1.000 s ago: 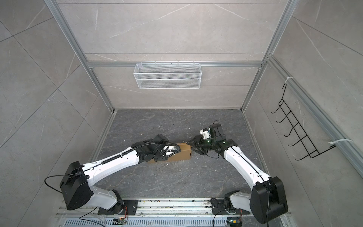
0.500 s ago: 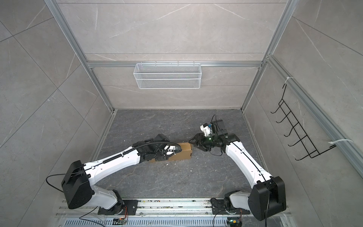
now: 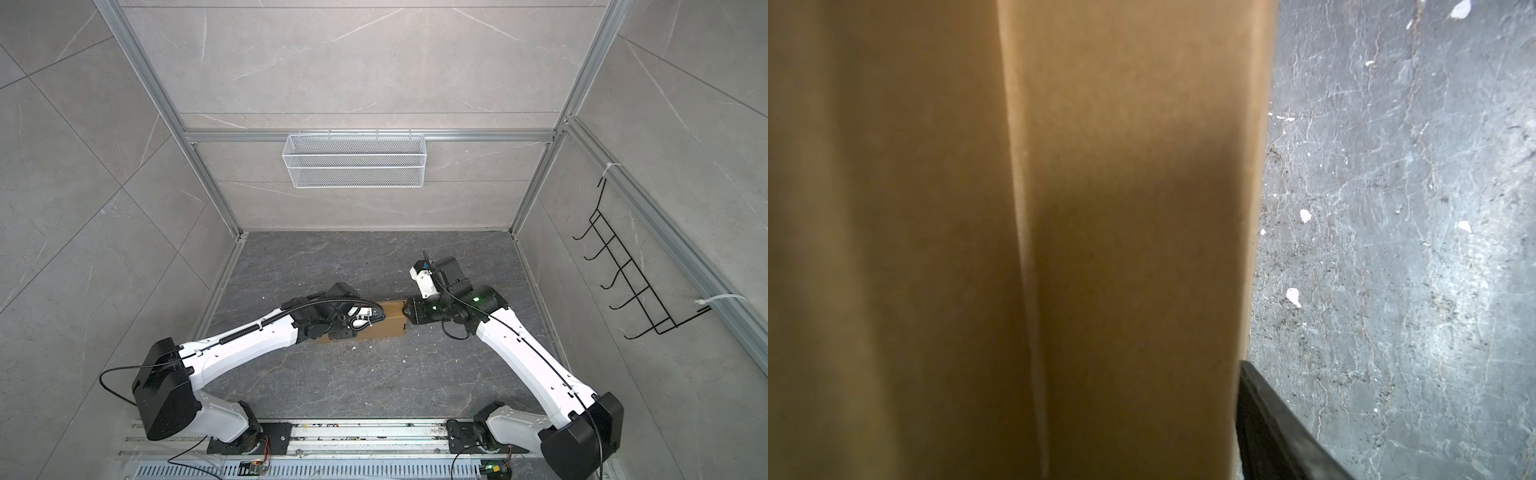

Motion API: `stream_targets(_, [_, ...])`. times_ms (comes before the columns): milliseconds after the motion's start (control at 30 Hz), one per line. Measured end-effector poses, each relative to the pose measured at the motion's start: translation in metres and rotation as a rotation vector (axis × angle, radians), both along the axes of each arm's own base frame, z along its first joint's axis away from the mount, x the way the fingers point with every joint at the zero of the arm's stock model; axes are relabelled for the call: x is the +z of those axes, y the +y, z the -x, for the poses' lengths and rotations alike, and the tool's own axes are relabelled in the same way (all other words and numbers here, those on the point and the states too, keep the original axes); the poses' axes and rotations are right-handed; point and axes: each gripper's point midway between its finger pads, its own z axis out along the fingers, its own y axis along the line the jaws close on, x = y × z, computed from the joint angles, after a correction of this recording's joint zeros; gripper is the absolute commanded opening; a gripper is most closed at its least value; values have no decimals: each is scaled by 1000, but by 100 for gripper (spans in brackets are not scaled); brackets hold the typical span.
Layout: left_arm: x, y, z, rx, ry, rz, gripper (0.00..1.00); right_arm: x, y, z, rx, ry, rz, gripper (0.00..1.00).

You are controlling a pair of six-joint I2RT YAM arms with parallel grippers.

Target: Fold the paper box

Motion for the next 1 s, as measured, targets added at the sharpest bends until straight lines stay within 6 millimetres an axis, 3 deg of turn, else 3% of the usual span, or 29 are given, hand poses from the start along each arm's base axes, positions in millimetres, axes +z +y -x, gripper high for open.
stream_targets(333, [0,-1,0,0,0,0,64,-20,10,-11,10,-34,135,25])
stream_targets(500, [0,-1,0,0,0,0,65,-20,9,-15,-2,-69,175,19])
stream_targets(1000, [0,-2,-2,0,-2,3,65,-17,4,-25,-39,-121,222,25])
